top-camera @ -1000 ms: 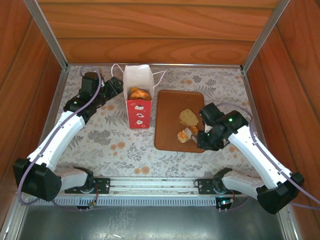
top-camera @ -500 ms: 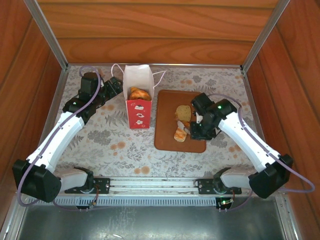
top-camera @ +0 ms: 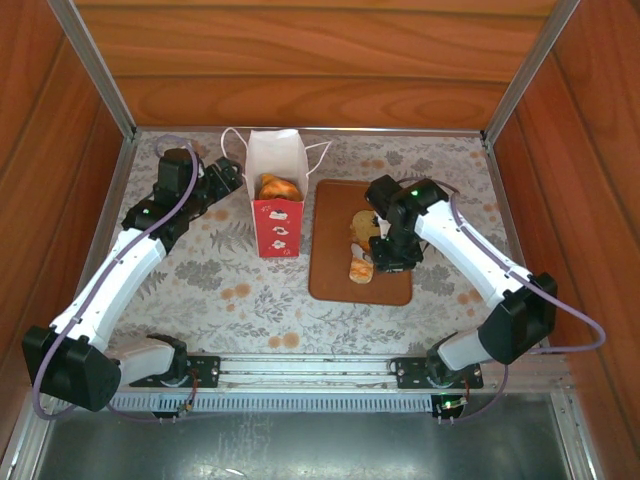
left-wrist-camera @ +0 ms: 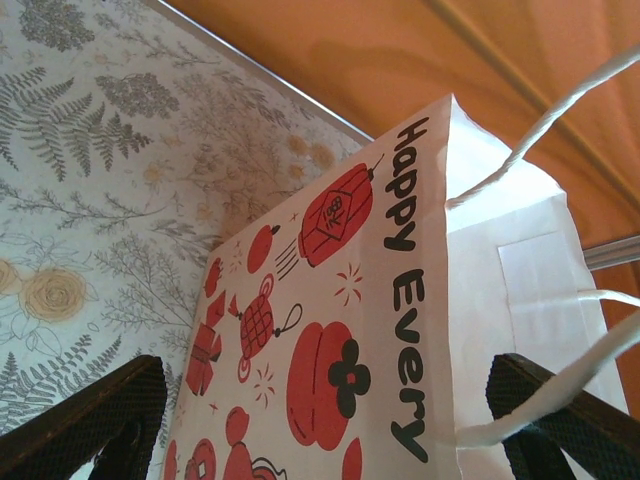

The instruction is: Place the fake bread into the paper bag

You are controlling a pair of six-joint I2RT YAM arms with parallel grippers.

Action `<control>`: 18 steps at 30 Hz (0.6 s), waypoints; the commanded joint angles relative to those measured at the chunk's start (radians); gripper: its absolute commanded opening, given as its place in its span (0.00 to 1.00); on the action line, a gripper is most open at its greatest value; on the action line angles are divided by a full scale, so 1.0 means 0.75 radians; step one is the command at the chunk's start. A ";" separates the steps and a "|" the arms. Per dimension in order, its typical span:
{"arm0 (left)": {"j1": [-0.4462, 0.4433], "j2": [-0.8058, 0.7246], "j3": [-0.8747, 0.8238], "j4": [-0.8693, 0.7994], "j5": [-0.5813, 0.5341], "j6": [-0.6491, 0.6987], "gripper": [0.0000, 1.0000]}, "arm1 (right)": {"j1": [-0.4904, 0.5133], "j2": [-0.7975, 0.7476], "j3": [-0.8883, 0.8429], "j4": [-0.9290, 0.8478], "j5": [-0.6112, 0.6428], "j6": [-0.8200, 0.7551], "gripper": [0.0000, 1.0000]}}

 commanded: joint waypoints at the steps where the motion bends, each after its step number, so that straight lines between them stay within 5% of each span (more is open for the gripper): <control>1: 0.011 -0.014 0.009 -0.029 -0.015 -0.004 0.88 | 0.025 0.032 0.050 -0.026 0.022 -0.026 0.37; 18: 0.010 -0.100 0.007 -0.076 0.006 0.018 0.87 | 0.052 -0.122 0.043 -0.024 0.122 -0.036 0.25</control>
